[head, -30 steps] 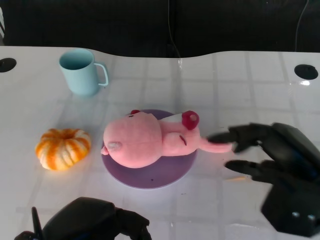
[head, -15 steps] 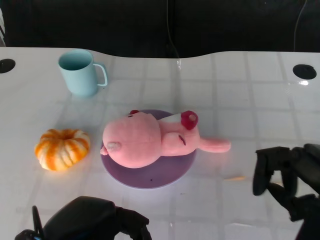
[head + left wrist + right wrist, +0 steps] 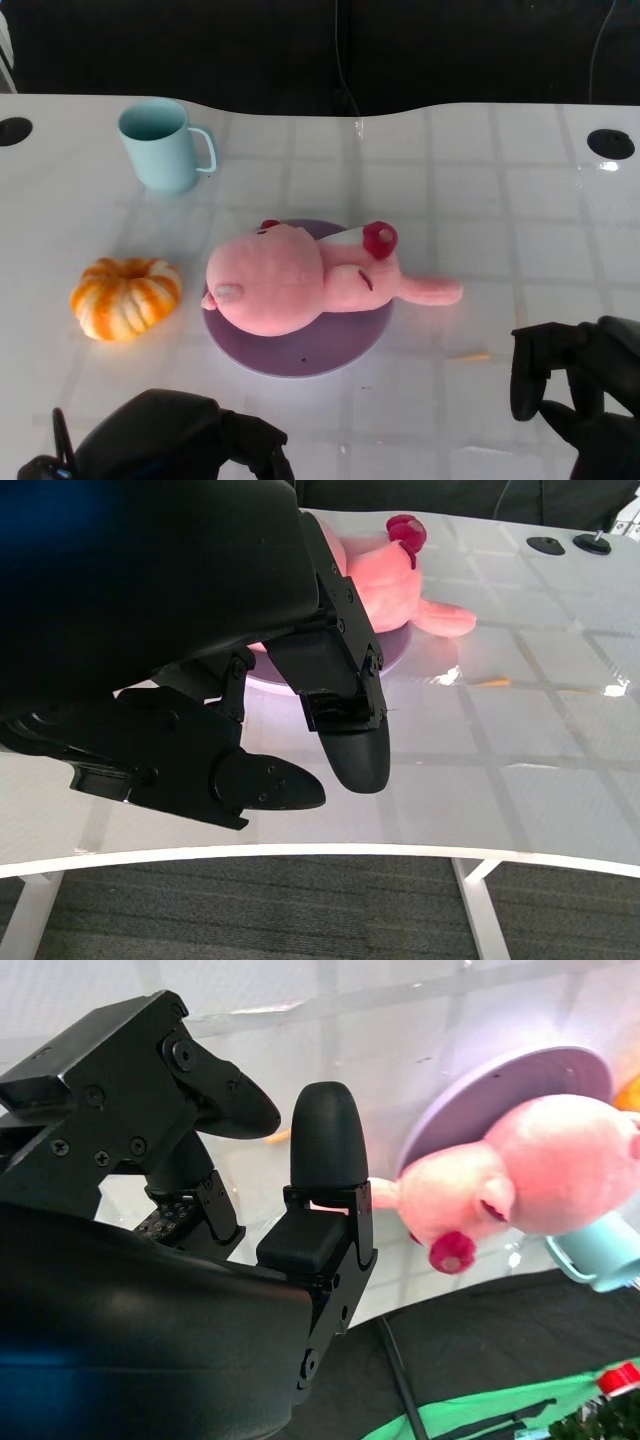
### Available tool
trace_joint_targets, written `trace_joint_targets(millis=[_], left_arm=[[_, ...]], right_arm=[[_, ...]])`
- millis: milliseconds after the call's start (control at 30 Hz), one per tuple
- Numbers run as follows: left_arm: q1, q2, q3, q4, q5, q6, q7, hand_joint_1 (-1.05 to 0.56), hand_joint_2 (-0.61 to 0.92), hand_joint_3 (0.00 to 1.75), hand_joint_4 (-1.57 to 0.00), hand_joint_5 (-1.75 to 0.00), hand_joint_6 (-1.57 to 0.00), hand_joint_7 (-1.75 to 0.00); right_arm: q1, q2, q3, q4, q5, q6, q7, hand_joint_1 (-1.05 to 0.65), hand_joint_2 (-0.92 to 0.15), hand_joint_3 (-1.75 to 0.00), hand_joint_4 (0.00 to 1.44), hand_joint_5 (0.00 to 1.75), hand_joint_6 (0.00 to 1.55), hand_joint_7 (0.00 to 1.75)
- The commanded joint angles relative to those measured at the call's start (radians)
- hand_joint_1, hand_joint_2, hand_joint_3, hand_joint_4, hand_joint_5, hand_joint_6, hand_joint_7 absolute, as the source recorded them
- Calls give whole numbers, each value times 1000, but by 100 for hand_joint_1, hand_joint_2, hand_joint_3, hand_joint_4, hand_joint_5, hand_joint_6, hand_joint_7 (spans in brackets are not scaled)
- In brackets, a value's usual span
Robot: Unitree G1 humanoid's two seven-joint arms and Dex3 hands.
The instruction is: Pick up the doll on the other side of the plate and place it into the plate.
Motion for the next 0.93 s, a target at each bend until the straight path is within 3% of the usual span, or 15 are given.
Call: trace_joint_targets(millis=[33,267,400,933], left_arm=[[9,11,9,-10,-3,8,-5,-19,92,26,-70,-140,-88,-60],[9,11,14,3,-3,-5,11,-19,92,23,-70,-137,-89,-58],[10,-1,29,9,-29,-3,15,-19,92,24,-70,-123,-87,-57],[14,-7,37,34,-27,-40,61,-21,92,28,-69,-136,-85,-63]], right_arm=[[-7,-26,7,22,-8,-29,1,-5,-45,-111,81,166,79,136],[-18,-35,20,57,-8,-58,6,-4,-46,-110,84,165,84,128],[-34,-51,27,73,3,-76,26,-3,-45,-111,84,164,84,126],[-44,-68,27,67,-11,-90,51,-6,-50,-103,83,161,84,123]])
